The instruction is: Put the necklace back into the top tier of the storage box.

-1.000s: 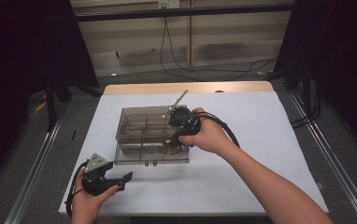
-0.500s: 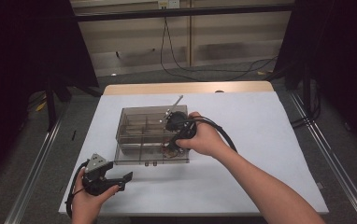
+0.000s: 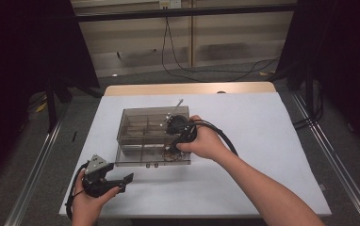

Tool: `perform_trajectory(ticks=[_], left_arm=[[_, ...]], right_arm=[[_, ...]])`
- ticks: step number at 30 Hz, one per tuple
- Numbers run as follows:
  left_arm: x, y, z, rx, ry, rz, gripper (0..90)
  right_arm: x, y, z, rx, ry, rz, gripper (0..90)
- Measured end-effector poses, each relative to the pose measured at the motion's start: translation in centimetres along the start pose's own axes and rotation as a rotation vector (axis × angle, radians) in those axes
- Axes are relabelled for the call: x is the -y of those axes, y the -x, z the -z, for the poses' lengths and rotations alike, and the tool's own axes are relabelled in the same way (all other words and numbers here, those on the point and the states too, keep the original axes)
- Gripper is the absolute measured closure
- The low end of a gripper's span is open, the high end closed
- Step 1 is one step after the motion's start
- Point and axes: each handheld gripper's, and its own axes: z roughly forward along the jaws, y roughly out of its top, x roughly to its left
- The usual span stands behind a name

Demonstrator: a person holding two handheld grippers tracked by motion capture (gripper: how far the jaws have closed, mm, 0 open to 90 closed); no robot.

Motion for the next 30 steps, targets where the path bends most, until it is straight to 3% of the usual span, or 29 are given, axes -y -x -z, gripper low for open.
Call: perform_trajectory(ticks=[26,30], left_arm=[[-0.03,-0.03,0.05,-0.003,-0.003,-0.009,14.6],[-0.05,0.02,0.03,-0.005,-0.001,-0.006,14.6]], right_arm=[[0.33,0.24,-0.55,0.03,-0.023,0.022,68.2],[0.54,0.46,-0.43,0.035,-0.029,0.004,68.2]])
